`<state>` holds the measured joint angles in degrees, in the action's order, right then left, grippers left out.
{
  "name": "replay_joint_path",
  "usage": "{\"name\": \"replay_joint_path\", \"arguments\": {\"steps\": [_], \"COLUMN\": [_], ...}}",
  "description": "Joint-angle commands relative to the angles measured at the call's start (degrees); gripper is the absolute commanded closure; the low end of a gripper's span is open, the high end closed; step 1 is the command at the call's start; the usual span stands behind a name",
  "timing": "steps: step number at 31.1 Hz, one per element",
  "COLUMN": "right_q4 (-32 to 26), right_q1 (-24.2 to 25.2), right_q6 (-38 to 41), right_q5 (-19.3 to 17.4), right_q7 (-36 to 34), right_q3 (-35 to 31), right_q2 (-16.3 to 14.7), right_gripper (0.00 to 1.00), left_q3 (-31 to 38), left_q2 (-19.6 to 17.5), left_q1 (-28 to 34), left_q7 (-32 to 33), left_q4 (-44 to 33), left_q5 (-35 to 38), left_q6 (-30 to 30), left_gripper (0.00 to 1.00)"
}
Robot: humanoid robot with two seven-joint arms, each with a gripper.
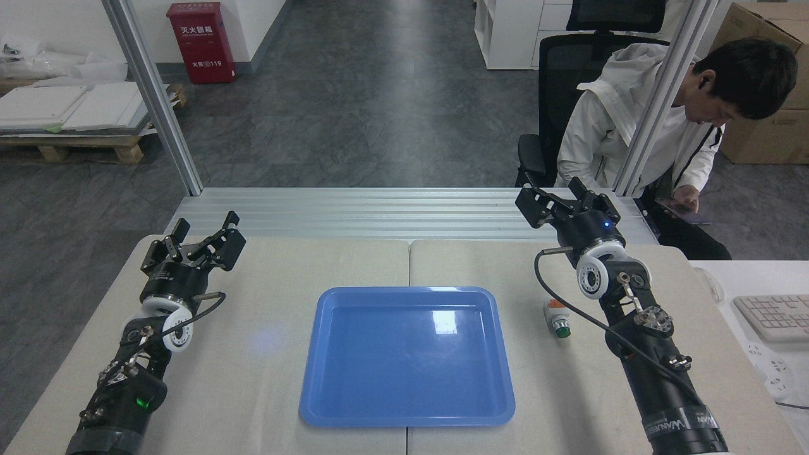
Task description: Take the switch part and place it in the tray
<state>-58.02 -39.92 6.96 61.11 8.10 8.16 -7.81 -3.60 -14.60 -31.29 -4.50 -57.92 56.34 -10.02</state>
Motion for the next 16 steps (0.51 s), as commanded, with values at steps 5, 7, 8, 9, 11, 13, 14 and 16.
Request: {"name": "replay_joint_path", "arguments": {"steps": [5,7,8,9,11,13,14,16], "right_q4": [0.01,0.01,0.01,0.1,0.36,0.63,0.71,0.71], "right_q1": [-0.07,0.02,0.02,0.02,0.02,0.02,0.1,0.28], "right_q6": [-0.98,-1.07,-0.98,-0.98,-0.72,-0.63,-0.63,-0.63], "right_q5": [-0.47,-0.21,-0.29,-0.29,-0.38,-0.38,-0.38,-0.38], "right_q7": [0.08,0.17,0.17,0.17,0.17,0.17,0.17,0.17], "right_q3": [-0.25,-0.16,-0.16,-0.25,-0.16,-0.16,-0.16,-0.16], "right_q2": [0.43,-0.1,-0.27,-0.36,-0.54,-0.97,-1.15,-1.24], "right_gripper": [0.02,0.02,0.02,0.02,0.02,0.02,0.02,0.02], "left_q3": [0.0,0.0,0.0,0.0,0.0,0.0,0.0,0.0], "left_q2": [-0.08,0.01,0.01,0.01,0.01,0.01,-0.08,0.01], "left_q1": [0.0,0.0,0.0,0.0,0.0,0.0,0.0,0.0], "left_q7": [0.01,0.01,0.01,0.01,0.01,0.01,0.01,0.01], "left_q4": [0.0,0.0,0.0,0.0,0.0,0.0,0.0,0.0], "left_q5": [0.0,0.0,0.0,0.0,0.0,0.0,0.0,0.0], "left_q6": [0.17,0.17,0.17,0.17,0.17,0.17,0.17,0.17], "left_gripper": [0.0,0.0,0.0,0.0,0.0,0.0,0.0,0.0]}}
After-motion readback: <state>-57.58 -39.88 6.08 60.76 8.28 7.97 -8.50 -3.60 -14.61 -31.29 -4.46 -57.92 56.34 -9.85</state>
